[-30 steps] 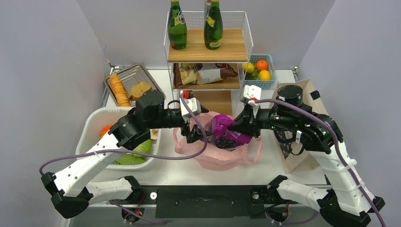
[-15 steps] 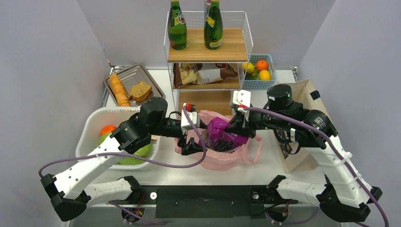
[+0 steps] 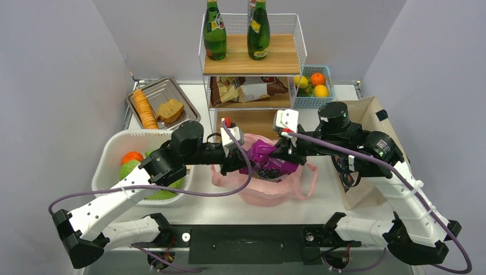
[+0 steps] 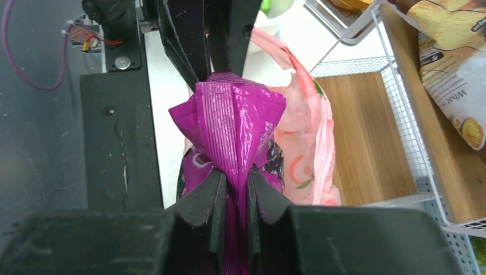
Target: Untie the knot of the grocery bags and take out the mixed food
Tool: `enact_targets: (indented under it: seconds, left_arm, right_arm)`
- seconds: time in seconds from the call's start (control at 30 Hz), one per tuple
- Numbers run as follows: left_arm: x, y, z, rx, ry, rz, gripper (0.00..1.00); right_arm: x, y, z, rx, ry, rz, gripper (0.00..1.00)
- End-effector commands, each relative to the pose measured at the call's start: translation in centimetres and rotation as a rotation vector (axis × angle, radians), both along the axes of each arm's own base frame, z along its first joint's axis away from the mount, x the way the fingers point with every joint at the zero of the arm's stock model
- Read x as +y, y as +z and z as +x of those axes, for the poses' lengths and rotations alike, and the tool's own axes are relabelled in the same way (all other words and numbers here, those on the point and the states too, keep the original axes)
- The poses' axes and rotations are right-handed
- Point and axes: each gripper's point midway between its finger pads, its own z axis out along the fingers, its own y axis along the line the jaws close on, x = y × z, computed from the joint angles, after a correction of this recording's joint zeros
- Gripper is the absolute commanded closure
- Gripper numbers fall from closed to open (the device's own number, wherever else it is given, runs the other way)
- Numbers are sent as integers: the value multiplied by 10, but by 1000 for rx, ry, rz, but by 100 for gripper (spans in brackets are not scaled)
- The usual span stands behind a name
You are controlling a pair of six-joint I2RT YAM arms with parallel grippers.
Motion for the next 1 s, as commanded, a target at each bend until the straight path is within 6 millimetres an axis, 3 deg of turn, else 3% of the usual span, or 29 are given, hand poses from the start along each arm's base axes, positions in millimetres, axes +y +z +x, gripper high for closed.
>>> enact_targets:
  seconds: [0.0,0.03,0.1,0.13,0.17,0.2,0.27,0.37,0.4,0.57,0.77,0.87,0.97]
  left_arm:
    - [4,23,11,1,89,-93,100]
    - [9,25,13,7,106,-102,100]
    - [19,30,23,59,149,-127,100]
    - [22,33,22,105,144,-144,100]
    - [34,37,34,116,188,-162,100]
    - [38,40,34,146,185,-177,100]
    - [55,48,43,154,219,-195,100]
    - [79,57,52,181,296,-220,100]
    - [84,59,52,194,304,-231,100]
    - [120,75,63,270,445,-337,100]
    - [156,111,74,215,577,-451,100]
    - [163,113,67,232,590,-450,100]
    - [174,102,70,319,656,-485,100]
  right_arm:
    - [11,44,5,-143,20,145,100]
    - [8,45,10,-142,-25,148,100]
    - [0,43,28,-112,-160,151,67]
    - [-8,43,41,-101,-233,152,45]
    - [-15,42,49,-67,-301,162,38]
    - [-29,39,63,-50,-375,163,27]
    - [-52,33,77,-37,-489,157,18]
    - [-74,7,86,-68,-556,53,17]
    - [-80,-13,86,-47,-572,-7,17]
    - [-92,-77,79,28,-547,-213,12]
    - [-65,-101,55,58,-384,-260,11]
    - [-57,-112,58,46,-376,-283,10]
    - [-60,-129,82,3,-462,-335,11]
